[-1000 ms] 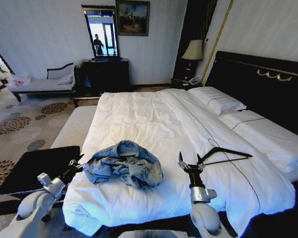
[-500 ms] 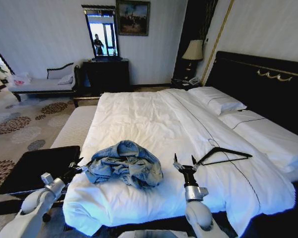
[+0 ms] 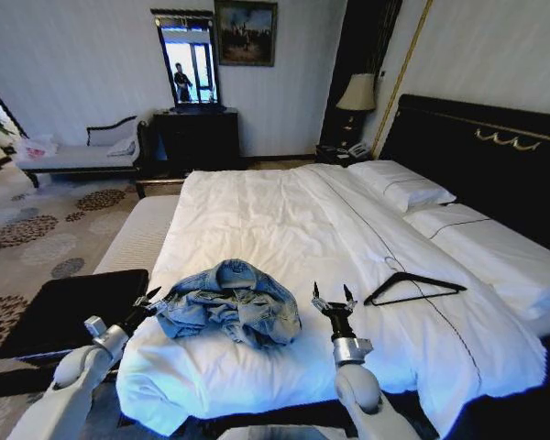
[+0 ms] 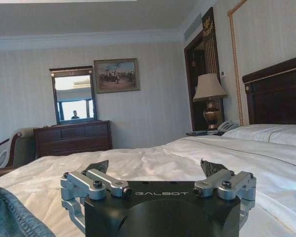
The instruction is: Pick up the clothes from the bed and hang them on the clothes hanger.
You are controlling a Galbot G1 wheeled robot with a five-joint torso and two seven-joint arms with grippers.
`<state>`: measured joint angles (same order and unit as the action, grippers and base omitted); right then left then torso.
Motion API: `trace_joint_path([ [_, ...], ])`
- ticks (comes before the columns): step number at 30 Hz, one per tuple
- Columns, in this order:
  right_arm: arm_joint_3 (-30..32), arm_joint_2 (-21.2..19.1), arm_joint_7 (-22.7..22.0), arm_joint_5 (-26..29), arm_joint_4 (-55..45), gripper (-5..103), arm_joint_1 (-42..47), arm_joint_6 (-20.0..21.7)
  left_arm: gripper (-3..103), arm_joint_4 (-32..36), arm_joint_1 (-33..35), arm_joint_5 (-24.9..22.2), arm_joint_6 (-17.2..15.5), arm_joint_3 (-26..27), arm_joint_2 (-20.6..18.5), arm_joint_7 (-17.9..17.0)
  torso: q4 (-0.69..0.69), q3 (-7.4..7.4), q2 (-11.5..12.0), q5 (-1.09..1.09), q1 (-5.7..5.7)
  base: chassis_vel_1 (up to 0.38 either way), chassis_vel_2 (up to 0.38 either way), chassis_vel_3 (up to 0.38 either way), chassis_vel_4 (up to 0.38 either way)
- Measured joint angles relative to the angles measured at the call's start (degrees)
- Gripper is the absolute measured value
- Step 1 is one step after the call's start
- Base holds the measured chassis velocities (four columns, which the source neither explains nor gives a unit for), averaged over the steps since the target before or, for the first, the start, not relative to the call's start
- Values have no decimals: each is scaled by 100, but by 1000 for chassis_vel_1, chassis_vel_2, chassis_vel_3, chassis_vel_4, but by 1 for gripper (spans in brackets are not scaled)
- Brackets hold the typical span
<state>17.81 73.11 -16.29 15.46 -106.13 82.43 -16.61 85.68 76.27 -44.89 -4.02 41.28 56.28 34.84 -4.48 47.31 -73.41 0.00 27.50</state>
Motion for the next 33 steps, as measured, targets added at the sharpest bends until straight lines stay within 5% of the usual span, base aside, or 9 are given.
trace_joint_path([
  [3,-31,-1,-8,18,48,100,-56,1,53,-55,-45,45,-5,-58,13,58,1,0,0,0,0,0,0,0,0],
  [6,-65,-1,-16,28,90,100,-102,2,54,-109,-96,77,-5,-113,20,80,1,0,0,0,0,0,0,0,0],
  [10,-121,-2,-21,34,157,100,-161,5,75,-198,-213,98,-4,-227,45,112,2,0,0,0,0,0,0,0,0],
  [17,-145,5,-31,42,227,100,-217,14,93,-294,-403,115,0,-415,57,193,1,0,0,0,0,0,0,0,0],
  [25,-155,-7,-65,87,332,100,-316,22,67,-357,-495,142,16,-543,73,321,1,0,0,0,0,0,0,0,0],
  [26,-173,-17,-92,118,387,100,-363,25,56,-363,-506,148,22,-552,76,342,1,0,0,-1,0,0,0,0,0],
  [28,-188,-27,-99,160,415,100,-392,31,56,-364,-507,148,24,-553,76,349,1,0,0,0,0,0,0,0,0],
  [33,-431,-235,-103,928,548,100,-796,172,35,-362,-498,138,52,-513,55,382,1,0,0,0,0,0,0,0,0],
])
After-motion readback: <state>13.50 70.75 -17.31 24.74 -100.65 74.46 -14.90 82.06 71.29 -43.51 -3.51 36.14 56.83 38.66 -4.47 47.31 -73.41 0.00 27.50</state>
